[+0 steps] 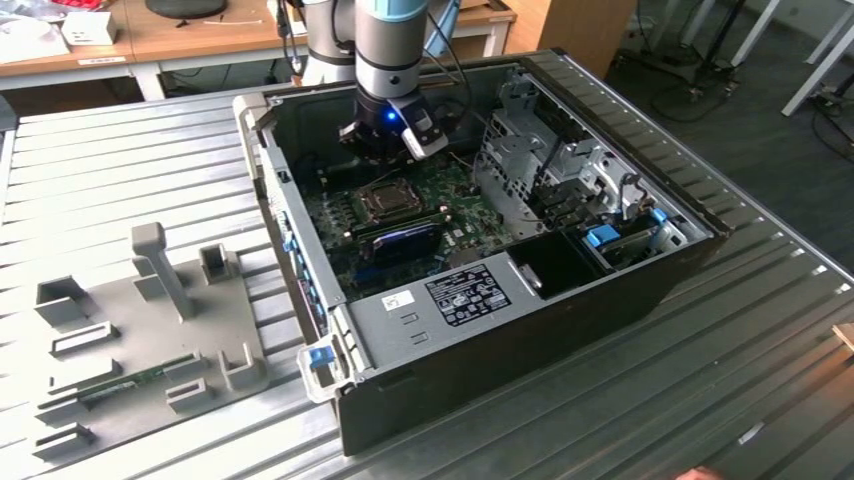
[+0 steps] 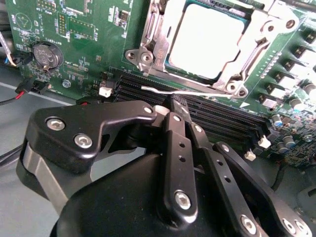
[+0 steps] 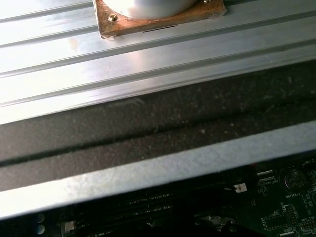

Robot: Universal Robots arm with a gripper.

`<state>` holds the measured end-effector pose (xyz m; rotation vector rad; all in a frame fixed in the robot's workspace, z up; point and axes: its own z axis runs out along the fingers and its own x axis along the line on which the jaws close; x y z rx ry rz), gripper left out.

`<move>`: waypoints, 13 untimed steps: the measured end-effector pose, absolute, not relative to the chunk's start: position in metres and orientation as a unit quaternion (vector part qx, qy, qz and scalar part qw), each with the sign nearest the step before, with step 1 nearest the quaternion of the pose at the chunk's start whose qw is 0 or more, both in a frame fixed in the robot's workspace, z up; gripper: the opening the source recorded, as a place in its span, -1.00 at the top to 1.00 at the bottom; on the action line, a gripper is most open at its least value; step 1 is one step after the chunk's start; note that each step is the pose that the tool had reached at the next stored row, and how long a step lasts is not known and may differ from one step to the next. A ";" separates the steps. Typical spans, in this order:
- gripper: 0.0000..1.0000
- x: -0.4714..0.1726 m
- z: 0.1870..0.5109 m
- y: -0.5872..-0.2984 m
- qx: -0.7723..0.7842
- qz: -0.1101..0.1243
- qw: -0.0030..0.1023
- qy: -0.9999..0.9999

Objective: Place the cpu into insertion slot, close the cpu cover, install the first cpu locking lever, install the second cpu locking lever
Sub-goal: 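Install the first cpu locking lever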

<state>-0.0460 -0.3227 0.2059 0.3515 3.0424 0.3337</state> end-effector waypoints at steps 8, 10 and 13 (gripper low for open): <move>0.80 -0.046 0.209 -0.323 0.114 0.108 0.030 0.987; 0.80 -0.046 0.212 -0.323 0.114 0.108 0.030 0.987; 0.80 -0.046 0.214 -0.323 0.114 0.108 0.030 0.987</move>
